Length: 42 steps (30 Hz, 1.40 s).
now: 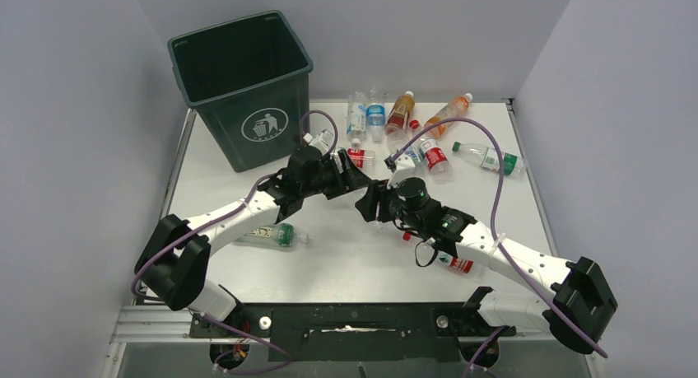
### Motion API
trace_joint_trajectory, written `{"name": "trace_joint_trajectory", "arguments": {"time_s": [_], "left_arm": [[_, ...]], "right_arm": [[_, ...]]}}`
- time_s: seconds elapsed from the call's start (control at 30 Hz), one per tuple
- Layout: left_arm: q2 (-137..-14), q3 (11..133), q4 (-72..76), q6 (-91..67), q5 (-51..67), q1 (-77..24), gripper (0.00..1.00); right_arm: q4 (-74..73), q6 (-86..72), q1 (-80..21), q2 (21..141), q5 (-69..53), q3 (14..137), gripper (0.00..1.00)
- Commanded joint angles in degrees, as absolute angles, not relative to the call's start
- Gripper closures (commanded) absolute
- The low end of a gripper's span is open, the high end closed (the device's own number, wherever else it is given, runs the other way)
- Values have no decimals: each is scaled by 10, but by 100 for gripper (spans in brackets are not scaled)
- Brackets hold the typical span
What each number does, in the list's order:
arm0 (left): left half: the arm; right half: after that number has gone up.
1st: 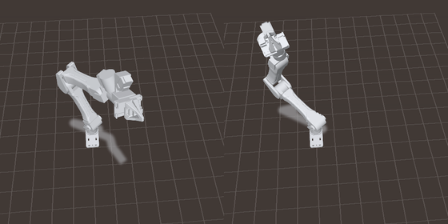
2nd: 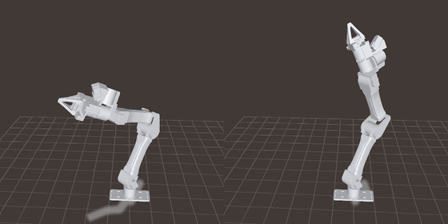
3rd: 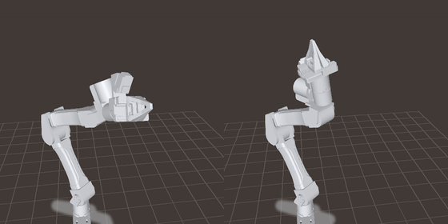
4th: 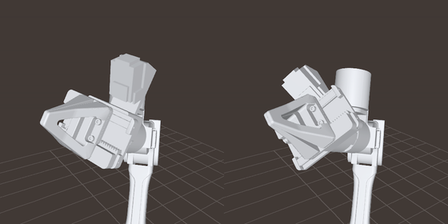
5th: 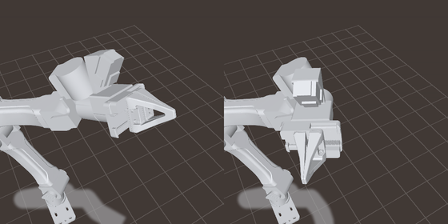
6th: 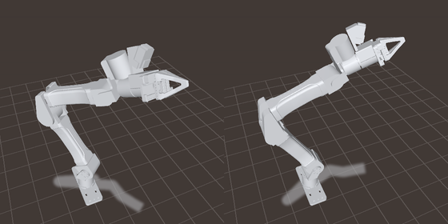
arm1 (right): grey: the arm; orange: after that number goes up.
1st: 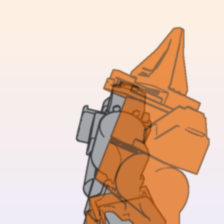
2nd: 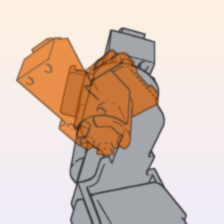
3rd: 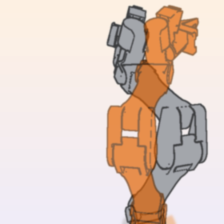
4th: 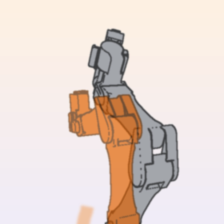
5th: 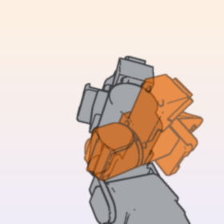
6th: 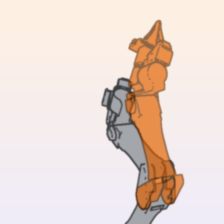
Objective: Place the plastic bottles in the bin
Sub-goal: Place the plastic bottle in the trash bin.
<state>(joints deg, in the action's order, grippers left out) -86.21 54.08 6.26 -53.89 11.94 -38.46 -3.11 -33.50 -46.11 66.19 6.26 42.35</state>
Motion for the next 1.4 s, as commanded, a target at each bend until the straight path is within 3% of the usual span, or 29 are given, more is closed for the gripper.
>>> {"name": "trace_joint_trajectory", "arguments": {"time_s": [0.0, 0.23, 0.5, 1.37], "left_arm": [[-854, 561, 55, -513, 92, -389, 52], [-854, 590, 25, -486, 79, -386, 53], [-849, 624, -15, -457, 67, -369, 53], [-792, 807, -149, -356, 88, -211, 53]], "right_arm": [[20, -336, -466, 639, 54, 429, 50], [6, -340, -467, 622, 64, 425, 16], [-32, -339, -468, 580, 87, 426, 1], [-96, -362, -469, 498, 145, 386, 2]]}}
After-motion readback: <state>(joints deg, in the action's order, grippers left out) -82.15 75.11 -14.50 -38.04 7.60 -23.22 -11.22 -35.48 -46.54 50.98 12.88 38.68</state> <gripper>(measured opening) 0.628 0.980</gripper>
